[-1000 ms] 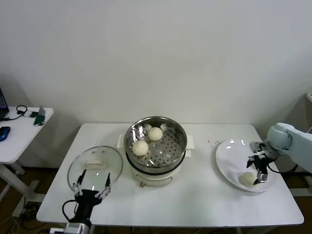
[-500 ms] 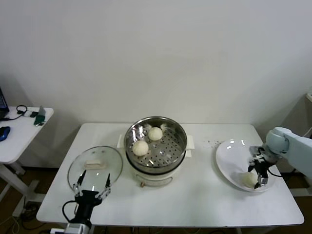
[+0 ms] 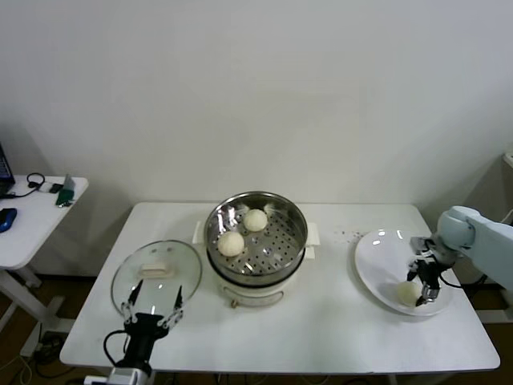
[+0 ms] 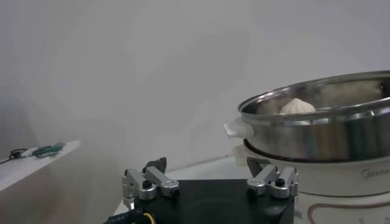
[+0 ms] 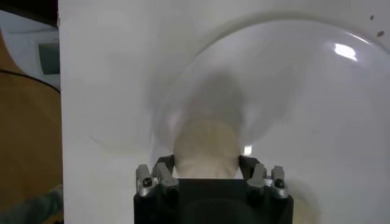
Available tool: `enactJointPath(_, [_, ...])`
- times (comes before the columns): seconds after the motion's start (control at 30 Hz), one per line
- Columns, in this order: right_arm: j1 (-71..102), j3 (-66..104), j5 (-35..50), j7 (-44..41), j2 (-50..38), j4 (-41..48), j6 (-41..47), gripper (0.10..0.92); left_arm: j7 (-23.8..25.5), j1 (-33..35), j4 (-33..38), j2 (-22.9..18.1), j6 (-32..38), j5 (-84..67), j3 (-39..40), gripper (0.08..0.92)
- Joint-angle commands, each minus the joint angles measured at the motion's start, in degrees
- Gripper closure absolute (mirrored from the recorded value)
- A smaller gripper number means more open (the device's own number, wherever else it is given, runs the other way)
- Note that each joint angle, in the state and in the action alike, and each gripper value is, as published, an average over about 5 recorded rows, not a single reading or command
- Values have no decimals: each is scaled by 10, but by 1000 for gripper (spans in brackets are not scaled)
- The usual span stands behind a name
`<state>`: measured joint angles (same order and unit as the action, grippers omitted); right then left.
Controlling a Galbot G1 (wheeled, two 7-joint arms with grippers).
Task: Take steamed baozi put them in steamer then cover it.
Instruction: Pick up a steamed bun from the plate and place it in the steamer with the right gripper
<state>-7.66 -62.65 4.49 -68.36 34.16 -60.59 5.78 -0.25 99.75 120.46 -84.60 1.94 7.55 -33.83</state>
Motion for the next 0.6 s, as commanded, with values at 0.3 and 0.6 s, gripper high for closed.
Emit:
enactJointPath(0.3, [-354, -214, 14, -35, 139, -46, -186, 330, 0, 5, 7, 2, 2, 0, 3, 177])
enactJointPath(0.6, [-413, -207, 1, -39, 242, -112, -243, 324, -1, 5, 8, 5, 3, -4, 5, 177])
